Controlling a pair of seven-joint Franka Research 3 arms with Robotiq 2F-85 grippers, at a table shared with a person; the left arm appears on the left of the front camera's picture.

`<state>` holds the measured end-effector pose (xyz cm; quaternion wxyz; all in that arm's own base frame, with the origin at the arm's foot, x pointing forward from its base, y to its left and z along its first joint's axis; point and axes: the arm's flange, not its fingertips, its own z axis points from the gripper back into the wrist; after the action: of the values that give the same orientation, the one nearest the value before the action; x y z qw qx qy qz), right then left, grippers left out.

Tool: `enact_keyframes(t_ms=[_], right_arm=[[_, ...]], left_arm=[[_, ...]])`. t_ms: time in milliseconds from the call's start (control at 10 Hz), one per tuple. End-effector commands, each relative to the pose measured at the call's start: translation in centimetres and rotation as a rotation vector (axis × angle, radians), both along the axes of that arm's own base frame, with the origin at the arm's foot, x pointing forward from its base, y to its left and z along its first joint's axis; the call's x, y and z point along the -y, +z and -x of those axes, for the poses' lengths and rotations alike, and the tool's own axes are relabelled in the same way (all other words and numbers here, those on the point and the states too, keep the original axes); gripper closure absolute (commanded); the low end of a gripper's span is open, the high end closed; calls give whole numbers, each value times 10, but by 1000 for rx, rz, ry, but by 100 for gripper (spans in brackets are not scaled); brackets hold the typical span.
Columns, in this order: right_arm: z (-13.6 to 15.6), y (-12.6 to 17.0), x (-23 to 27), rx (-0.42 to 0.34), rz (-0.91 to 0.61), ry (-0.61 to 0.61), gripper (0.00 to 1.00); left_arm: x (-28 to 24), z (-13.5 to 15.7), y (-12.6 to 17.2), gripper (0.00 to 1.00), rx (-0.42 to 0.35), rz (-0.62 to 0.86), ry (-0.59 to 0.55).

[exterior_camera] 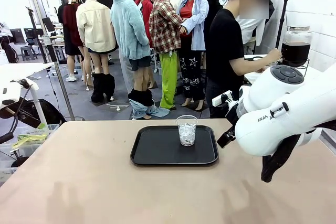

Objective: Pour the drink into the iced cup.
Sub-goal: Pick up the iced cup indicated by the human and present it to them.

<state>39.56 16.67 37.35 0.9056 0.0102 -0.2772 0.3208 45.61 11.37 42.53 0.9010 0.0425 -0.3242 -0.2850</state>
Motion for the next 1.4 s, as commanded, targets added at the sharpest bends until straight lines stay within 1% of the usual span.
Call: enact_keyframes(t_ms=[0,1300], right_arm=[[1,0,-1,-1,-1,1,0],[1,0,-1,-1,-1,1,0]], left_arm=[[0,1,0,0,5,-6,3],[0,1,0,0,5,-6,3]])
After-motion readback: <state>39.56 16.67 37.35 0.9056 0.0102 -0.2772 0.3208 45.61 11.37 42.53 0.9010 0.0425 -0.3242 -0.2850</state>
